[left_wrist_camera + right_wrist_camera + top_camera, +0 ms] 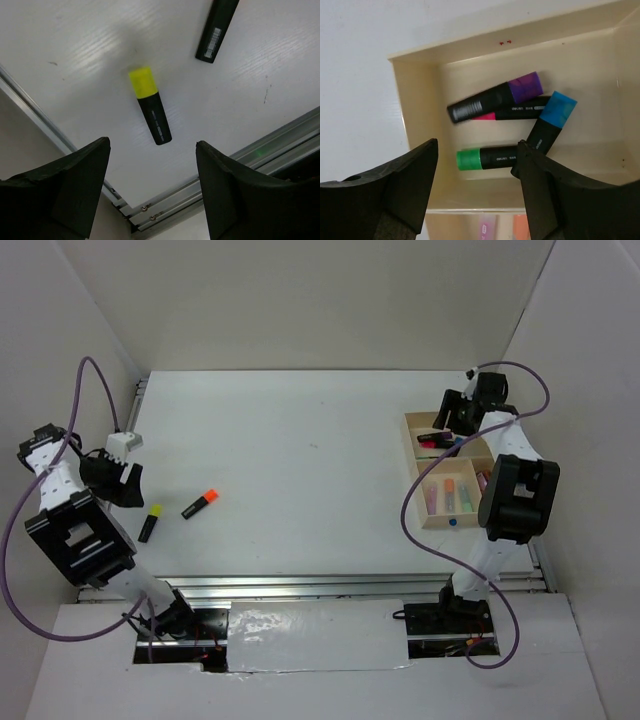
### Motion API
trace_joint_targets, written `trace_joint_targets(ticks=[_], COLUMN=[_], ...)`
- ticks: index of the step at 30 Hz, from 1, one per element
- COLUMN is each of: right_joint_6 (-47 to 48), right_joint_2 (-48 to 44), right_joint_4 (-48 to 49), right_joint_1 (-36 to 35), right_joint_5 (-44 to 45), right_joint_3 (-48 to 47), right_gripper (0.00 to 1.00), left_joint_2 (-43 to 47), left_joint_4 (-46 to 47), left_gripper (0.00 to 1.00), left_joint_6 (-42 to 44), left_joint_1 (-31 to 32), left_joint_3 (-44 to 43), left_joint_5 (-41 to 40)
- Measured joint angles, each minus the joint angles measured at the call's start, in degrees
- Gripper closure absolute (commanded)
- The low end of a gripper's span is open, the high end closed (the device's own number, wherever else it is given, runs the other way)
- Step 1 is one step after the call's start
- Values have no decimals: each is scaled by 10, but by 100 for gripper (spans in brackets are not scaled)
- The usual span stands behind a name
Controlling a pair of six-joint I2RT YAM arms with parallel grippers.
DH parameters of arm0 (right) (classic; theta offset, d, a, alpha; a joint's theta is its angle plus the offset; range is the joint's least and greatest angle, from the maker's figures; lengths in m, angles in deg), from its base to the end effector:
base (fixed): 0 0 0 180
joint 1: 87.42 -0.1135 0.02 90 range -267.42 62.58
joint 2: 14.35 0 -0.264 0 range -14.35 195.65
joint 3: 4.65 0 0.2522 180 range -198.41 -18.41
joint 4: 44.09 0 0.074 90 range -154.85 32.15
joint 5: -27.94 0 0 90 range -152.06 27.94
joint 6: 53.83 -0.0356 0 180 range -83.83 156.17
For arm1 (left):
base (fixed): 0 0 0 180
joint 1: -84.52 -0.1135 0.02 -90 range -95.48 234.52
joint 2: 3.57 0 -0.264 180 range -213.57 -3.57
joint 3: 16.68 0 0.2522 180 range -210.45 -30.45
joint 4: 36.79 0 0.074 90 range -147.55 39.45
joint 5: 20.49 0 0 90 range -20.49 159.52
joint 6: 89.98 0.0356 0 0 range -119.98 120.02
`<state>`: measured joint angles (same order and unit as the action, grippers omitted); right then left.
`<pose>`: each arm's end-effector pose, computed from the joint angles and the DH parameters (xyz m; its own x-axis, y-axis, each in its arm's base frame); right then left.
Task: Sort the stationery into containers
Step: Place the stationery into the container, then grab a piece of stationery with the left arm
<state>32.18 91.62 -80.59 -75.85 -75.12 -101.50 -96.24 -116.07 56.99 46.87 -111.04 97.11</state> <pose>0.4108 -0.0759 0.2497 -0.6957 0.2116 -0.6865 0.0892 0.9737 0.2098 0.2532 0.1745 0.2816 -0.8092 0.3141 -0.4965 0.3962 0.9158 -0.0665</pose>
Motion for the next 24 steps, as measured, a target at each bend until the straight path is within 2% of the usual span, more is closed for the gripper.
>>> trace_joint_targets(ticks=[6, 11, 16, 19, 22, 24], right_joint_6=[0, 0, -1, -6, -12, -16], right_joint_2=[-29, -111, -188, -210, -230, -247], right_joint_4=[-33, -42, -46, -44, -42, -43], right_joint_1=[7, 9, 9, 9, 8, 5], right_joint_5=[-7, -40, -77, -97, -115, -124], right_joint_3=[0, 17, 30, 40, 69, 90], right_gripper=[26, 25, 25, 25, 25, 25], left_joint_2=[-12, 0, -3, -11, -17, -14], left_joint_4=[39, 101, 154, 192, 234, 254], left_gripper=[21, 22, 25, 29, 37, 46], left_joint_6=[12, -9, -47, -68, -89, -98], left_joint_1=[-28, -25, -19, -16, -6, 7], left_joint_3=[79, 183, 223, 234, 252, 260], left_joint_5=[-12, -30, -38, -45, -56, -66])
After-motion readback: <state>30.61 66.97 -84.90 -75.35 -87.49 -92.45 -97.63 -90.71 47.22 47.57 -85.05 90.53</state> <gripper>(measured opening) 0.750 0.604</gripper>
